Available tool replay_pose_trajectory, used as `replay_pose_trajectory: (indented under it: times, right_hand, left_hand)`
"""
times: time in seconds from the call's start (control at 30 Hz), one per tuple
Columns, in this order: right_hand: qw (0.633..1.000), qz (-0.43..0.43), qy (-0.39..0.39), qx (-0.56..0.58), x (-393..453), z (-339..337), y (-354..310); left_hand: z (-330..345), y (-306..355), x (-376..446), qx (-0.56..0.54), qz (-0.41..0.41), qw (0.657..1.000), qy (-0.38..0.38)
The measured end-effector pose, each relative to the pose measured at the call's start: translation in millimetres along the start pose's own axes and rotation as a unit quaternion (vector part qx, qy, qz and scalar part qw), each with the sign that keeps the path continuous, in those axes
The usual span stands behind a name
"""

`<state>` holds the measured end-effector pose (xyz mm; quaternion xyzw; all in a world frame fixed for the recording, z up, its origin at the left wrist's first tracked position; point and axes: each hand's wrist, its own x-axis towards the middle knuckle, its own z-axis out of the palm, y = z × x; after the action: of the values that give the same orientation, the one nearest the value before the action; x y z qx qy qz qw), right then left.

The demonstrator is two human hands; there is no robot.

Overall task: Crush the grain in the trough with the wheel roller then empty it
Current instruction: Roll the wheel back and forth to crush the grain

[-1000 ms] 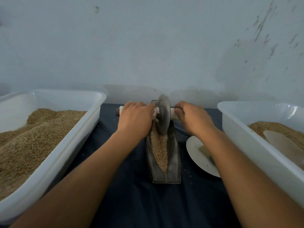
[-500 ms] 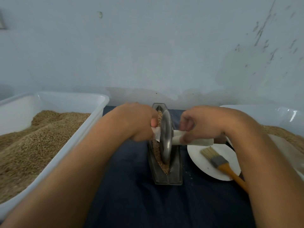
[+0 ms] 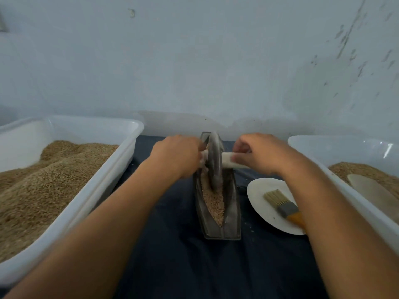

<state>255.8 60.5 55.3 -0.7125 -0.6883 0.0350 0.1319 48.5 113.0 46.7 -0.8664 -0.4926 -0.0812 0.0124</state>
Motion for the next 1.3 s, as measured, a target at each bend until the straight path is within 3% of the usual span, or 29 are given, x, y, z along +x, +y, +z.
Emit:
replay_pose_trajectory:
  times: [0.2, 0.3, 0.4, 0.57, 0.77, 1.1, 1.2, 1.3]
  right_hand:
    - [0.991, 0.028, 0.132, 0.001, 16.3, 39.8, 10.8]
    - [0.988, 0.026, 0.149, -0.017, 18.6, 44.8, 13.0]
    - [0.993, 0.008, 0.118, -0.026, 17.3, 38.7, 10.5]
    - [1.0, -0.014, -0.009, -0.017, -3.1, 0.9, 2.6]
    - [0.992, -0.004, -0.119, -0.051, -29.3, -31.3, -18.2]
    - [0.982, 0.009, -0.157, -0.101, -31.3, -32.0, -23.6]
    - [0.99, 0.007, -0.126, -0.062, -22.5, -24.7, -12.0]
    - [0.999, 0.002, -0.046, -0.028, -8.6, -8.2, 0.0]
  left_hand:
    - [43.7, 2.9, 17.6, 0.022, 0.025, 0.977, 0.212]
    - [47.4, 0.5, 19.1, 0.003, 0.033, 0.971, 0.238]
    - [42.7, -0.6, 16.8, -0.01, 0.027, 0.979, 0.203]
    - [10.3, -1.0, 4.6, -0.027, 0.0, 0.999, 0.033]
    - [-41.5, 11.2, -29.0, 0.02, 0.05, 0.994, -0.097]
    - [-47.9, 15.5, -36.8, -0.012, 0.061, 0.995, -0.074]
    - [-29.7, 9.6, -21.4, -0.013, 0.043, 0.998, -0.049]
    - [-6.7, 0.3, -3.7, -0.021, 0.01, 1.0, -0.016]
